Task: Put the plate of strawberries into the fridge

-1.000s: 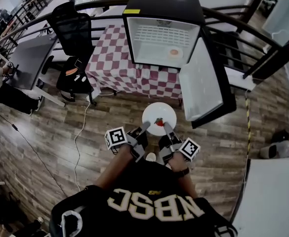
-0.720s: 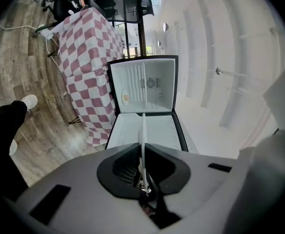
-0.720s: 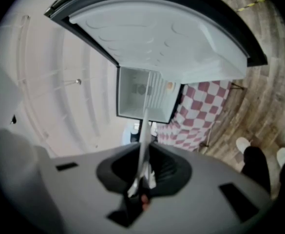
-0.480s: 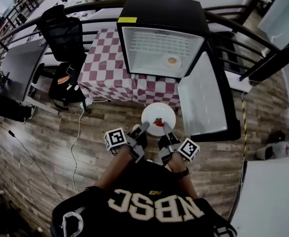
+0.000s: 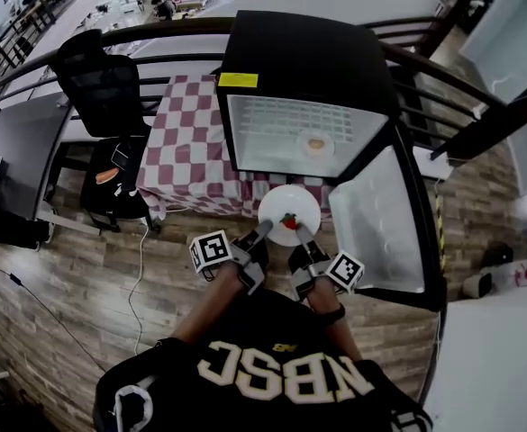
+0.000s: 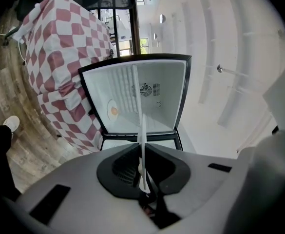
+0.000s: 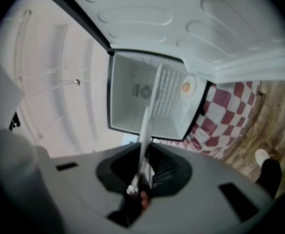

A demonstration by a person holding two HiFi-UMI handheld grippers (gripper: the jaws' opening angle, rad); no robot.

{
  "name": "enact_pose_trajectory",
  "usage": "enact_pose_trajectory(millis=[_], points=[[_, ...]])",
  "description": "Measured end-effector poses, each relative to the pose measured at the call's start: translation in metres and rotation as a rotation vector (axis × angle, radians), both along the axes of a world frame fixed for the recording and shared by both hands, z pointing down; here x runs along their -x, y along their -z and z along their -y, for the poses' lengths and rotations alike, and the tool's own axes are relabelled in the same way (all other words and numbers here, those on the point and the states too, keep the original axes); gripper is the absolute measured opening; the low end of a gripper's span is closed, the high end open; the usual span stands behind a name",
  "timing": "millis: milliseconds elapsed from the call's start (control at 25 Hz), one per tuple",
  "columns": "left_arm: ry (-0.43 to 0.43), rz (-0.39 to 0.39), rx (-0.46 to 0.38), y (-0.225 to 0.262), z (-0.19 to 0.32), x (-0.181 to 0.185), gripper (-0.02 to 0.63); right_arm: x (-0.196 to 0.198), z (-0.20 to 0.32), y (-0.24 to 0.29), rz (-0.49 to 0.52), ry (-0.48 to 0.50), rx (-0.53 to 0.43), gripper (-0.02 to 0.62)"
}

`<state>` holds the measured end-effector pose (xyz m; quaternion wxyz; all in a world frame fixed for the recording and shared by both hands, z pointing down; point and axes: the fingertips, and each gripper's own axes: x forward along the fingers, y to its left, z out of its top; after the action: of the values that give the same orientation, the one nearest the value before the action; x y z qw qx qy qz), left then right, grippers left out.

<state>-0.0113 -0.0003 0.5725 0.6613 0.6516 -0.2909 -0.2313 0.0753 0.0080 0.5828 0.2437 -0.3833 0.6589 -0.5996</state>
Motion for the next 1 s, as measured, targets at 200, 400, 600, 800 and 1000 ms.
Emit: enact_pose_trajectory(millis=[200,400,600,800,1000], points=[[-0.020,-0.010,0.011,0.002,0.039,0.014,0.029,0.013,0.037,-0.002,-0.024,-0.014,0.012,0.043],[-0.037,0.027,-0.020,0.008,0.082,0.029,0.029,0.027,0.080,0.005,-0.012,-0.040,-0.013,0.043],[-0.042,0.031,-0.027,0.017,0.116,0.036,0.029,0.034,0.114,0.011,0.001,-0.064,-0.015,0.043],[-0.041,0.014,-0.010,0.016,0.135,0.034,0.029,0.032,0.133,0.016,0.006,-0.074,-0.016,0.043],[-0.042,0.011,-0.017,0.018,0.159,0.021,0.029,0.021,0.159,0.015,0.004,-0.077,-0.017,0.042]])
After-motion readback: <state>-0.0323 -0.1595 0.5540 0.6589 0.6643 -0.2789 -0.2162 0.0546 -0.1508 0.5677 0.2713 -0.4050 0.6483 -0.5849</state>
